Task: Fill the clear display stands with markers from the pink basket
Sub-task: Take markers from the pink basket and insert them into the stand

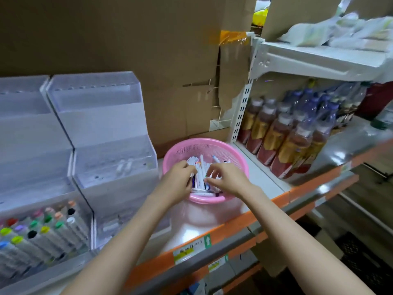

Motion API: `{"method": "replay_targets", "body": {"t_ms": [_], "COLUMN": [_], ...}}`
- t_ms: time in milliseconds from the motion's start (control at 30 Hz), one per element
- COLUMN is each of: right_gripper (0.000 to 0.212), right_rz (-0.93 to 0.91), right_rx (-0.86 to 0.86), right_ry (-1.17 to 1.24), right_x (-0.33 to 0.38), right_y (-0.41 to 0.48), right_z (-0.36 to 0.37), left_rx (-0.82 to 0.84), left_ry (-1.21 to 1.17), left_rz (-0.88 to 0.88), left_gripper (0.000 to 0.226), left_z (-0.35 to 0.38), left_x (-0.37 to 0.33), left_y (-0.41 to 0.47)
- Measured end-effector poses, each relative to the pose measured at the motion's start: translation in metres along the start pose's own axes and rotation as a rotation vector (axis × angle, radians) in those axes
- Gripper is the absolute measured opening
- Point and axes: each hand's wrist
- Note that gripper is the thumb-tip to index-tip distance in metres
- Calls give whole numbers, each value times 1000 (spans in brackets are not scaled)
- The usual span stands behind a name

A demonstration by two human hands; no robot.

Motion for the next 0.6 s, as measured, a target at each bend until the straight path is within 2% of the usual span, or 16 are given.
{"method": "replay_targets", "body": {"t_ms": [267,400,467,533,600], "right_gripper": [18,14,8,13,9], "right_rz": [-92,-128,-111,-68,-34], "right_rx": [68,98,76,8,-58], "right_ry": [7,-18,6,18,-37], "right_x": [-14,-17,-19,-22,-24], "right_y": [50,64,68,70,70], "right_z": [-4,0,2,5,6], "left_rx": [66,61,74,96,116], "left_ry": [119,180,244,293,309], "left_rz": [-206,-337,-379,-400,-429], "left_gripper": [37,29,24,24,25], "left_z": [13,17,18,19,20], "left_x": [11,11,7,3,-1], "left_y": [33,44,48,52,54]}}
Point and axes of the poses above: each hand's wrist, its own y-axis towards the middle knuckle, its own z-axis out of the palm, x = y × z, and after that the axes turned 1 degree about y, right-handed
